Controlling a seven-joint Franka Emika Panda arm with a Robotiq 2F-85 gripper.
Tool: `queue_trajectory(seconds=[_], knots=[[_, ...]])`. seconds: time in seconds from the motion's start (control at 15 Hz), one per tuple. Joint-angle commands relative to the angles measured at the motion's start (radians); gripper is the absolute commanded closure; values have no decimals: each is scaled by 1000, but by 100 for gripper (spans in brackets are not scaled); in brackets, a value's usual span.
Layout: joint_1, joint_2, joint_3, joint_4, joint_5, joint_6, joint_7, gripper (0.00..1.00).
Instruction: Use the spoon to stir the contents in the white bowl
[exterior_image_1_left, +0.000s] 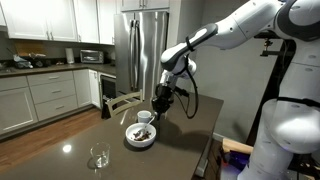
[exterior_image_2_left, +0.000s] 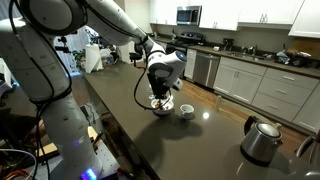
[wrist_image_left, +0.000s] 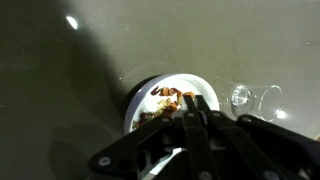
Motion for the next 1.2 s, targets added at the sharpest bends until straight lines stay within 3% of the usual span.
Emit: queue_trajectory(seconds=[0.0, 0.73, 1.13], knots=[[-43, 61, -1, 52, 60, -36, -83, 95], [-123, 148, -5, 125, 60, -59, -66, 95], [-130, 152, -3, 130, 55, -48, -55, 83]])
